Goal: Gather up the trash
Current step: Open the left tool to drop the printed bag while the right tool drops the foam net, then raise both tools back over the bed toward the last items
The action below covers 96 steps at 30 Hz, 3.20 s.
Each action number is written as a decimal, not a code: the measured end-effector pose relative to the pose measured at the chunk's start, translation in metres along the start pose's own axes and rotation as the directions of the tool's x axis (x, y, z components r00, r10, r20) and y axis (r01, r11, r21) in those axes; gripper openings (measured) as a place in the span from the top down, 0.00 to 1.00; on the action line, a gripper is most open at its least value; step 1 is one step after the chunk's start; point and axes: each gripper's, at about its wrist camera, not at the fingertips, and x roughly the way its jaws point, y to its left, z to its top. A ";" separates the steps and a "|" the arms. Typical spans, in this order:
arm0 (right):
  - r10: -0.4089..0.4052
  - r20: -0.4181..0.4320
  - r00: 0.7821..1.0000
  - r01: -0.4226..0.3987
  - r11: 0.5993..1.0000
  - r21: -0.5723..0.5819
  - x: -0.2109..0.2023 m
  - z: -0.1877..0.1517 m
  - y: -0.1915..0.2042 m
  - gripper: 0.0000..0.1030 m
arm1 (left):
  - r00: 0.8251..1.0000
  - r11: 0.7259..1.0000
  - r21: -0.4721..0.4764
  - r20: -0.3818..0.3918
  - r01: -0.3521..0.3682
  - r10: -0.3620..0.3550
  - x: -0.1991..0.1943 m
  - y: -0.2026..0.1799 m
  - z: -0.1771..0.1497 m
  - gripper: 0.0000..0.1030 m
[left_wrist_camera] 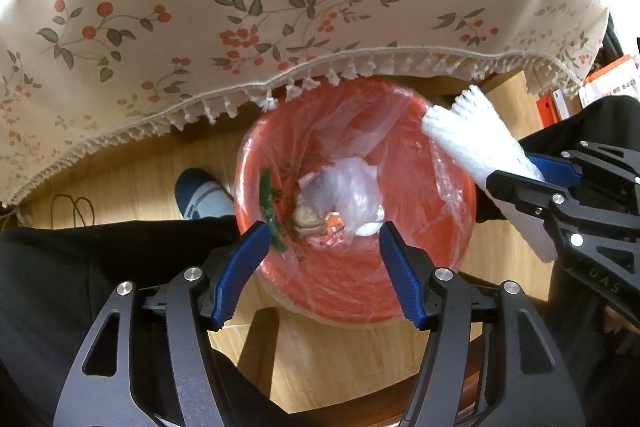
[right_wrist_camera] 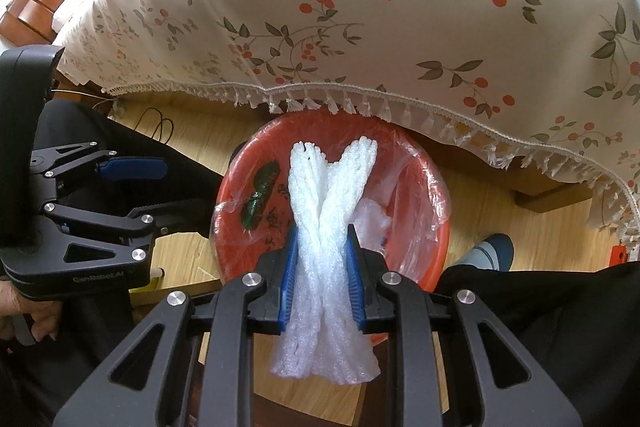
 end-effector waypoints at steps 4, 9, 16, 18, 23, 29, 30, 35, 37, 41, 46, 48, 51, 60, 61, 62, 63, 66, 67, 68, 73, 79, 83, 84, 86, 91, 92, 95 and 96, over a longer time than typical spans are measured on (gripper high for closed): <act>0.000 -0.007 1.000 0.000 1.000 -0.007 0.001 -0.001 0.001 0.79 | 1.000 1.000 -0.006 0.004 0.002 -0.002 -0.001 0.002 0.000 0.40; 0.007 -0.031 0.999 -0.008 0.999 -0.032 0.011 0.002 0.005 0.78 | 1.000 1.000 -0.021 0.016 -0.005 0.005 -0.005 0.004 0.001 0.34; 0.002 -0.060 0.998 -0.007 0.997 -0.075 0.025 0.003 0.016 0.77 | 1.000 0.999 -0.040 0.019 -0.008 0.009 -0.006 0.009 0.001 0.34; 0.006 -0.064 0.998 -0.011 0.997 -0.070 0.026 0.003 0.016 0.76 | 1.000 0.999 -0.045 0.019 -0.008 0.009 -0.006 0.010 0.002 0.33; 0.006 -0.068 0.998 -0.011 0.997 -0.073 0.028 0.004 0.016 0.67 | 1.000 0.999 -0.051 0.026 -0.010 0.012 -0.007 0.011 0.002 0.28; -0.017 -0.067 0.998 0.012 0.997 -0.083 0.029 0.006 0.018 0.38 | 1.000 0.998 -0.067 0.030 -0.007 0.009 -0.008 0.014 0.002 0.28; -0.023 -0.063 0.998 0.017 0.996 -0.082 0.028 0.006 0.018 0.34 | 0.999 0.997 -0.072 0.031 -0.006 0.008 -0.008 0.015 0.002 0.28; -0.031 -0.056 0.998 0.027 0.997 -0.066 0.027 0.007 0.014 0.14 | 0.999 0.997 -0.079 0.033 -0.007 0.010 -0.009 0.017 0.002 0.28; -0.034 -0.053 0.998 0.030 0.998 -0.062 0.026 0.007 0.013 0.11 | 0.999 0.997 -0.081 0.035 -0.008 0.011 -0.009 0.017 0.002 0.27; -0.039 -0.051 0.998 0.035 0.997 -0.062 0.025 0.008 0.013 0.07 | 0.999 0.996 -0.089 0.042 -0.010 0.014 -0.011 0.017 0.002 0.23; -0.040 -0.046 0.998 0.037 0.998 -0.060 0.023 0.008 0.013 0.06 | 0.999 0.996 -0.090 0.047 -0.014 0.018 -0.012 0.017 0.001 0.23; -0.041 -0.043 0.998 0.038 0.998 -0.055 0.022 0.008 0.012 0.05 | 0.999 0.996 -0.089 0.049 -0.015 0.020 -0.013 0.017 0.001 0.23; -0.042 -0.043 0.998 0.040 0.998 -0.046 0.022 0.008 0.009 0.05 | 0.998 0.996 -0.089 0.051 -0.017 0.022 -0.014 0.017 0.001 0.23; -0.047 -0.036 0.998 0.046 0.998 -0.037 0.019 0.007 0.009 0.05 | 0.997 0.996 -0.085 0.065 -0.028 0.033 -0.018 0.017 0.000 0.12; -0.047 -0.035 0.998 0.046 0.998 -0.036 0.019 0.007 0.008 0.05 | 0.997 0.996 -0.084 0.065 -0.028 0.034 -0.018 0.017 0.000 0.10; -0.048 -0.036 0.998 0.047 0.998 -0.035 0.019 0.007 0.008 0.05 | 0.997 0.996 -0.084 0.065 -0.029 0.034 -0.018 0.017 0.000 0.10; -0.051 -0.037 0.998 0.050 0.998 -0.035 0.019 0.007 0.008 0.05 | 0.997 0.996 -0.085 0.065 -0.028 0.034 -0.018 0.017 0.000 0.09; -0.055 -0.036 0.998 0.054 0.998 -0.036 0.019 0.007 0.009 0.05 | 0.997 0.996 -0.088 0.063 -0.029 0.034 -0.018 0.018 0.000 0.07; -0.059 -0.036 0.998 0.058 0.998 -0.036 0.019 0.007 0.008 0.05 | 0.997 0.996 -0.089 0.063 -0.029 0.034 -0.018 0.018 0.000 0.07; -0.065 -0.034 0.997 0.063 0.997 -0.036 0.018 0.007 0.009 0.05 | 0.998 0.996 -0.090 0.062 -0.028 0.034 -0.018 0.018 0.000 0.06; -0.084 -0.028 0.996 0.083 0.996 -0.029 0.014 0.008 0.007 0.05 | 0.998 0.995 -0.101 0.061 -0.026 0.033 -0.017 0.020 0.000 0.06; -0.140 -0.013 0.990 0.140 0.990 -0.026 0.004 0.009 0.008 0.05 | 0.997 0.994 -0.107 0.071 -0.028 0.035 -0.021 0.021 0.001 0.06; -0.155 0.013 0.988 0.155 0.988 -0.004 -0.007 0.008 0.007 0.05 | 0.996 0.993 -0.111 0.087 -0.026 0.036 -0.029 0.020 0.001 0.06; -0.150 0.022 0.988 0.150 0.989 0.002 -0.011 0.007 0.006 0.05 | 0.995 0.993 -0.114 0.093 -0.023 0.034 -0.032 0.020 0.002 0.06; -0.140 0.050 0.989 0.139 0.990 0.017 -0.021 0.008 0.005 0.05 | 0.994 0.993 -0.116 0.102 -0.032 0.044 -0.038 0.021 0.003 0.06; -0.153 0.137 0.979 0.149 0.988 0.042 -0.052 0.009 0.003 0.05 | 0.984 0.992 -0.110 0.163 -0.054 0.072 -0.067 0.021 0.007 0.06; -0.157 0.148 0.976 0.154 0.988 0.034 -0.059 0.011 0.003 0.05 | 0.981 0.992 -0.109 0.178 -0.056 0.075 -0.074 0.021 0.009 0.06; -0.181 0.206 0.962 0.179 0.983 0.027 -0.083 0.019 0.002 0.05 | 0.969 0.993 -0.107 0.238 -0.045 0.069 -0.103 0.020 0.017 0.06; -0.176 0.224 0.959 0.174 0.984 0.025 -0.093 0.024 0.000 0.05 | 0.964 0.994 -0.105 0.259 -0.037 0.063 -0.113 0.020 0.021 0.06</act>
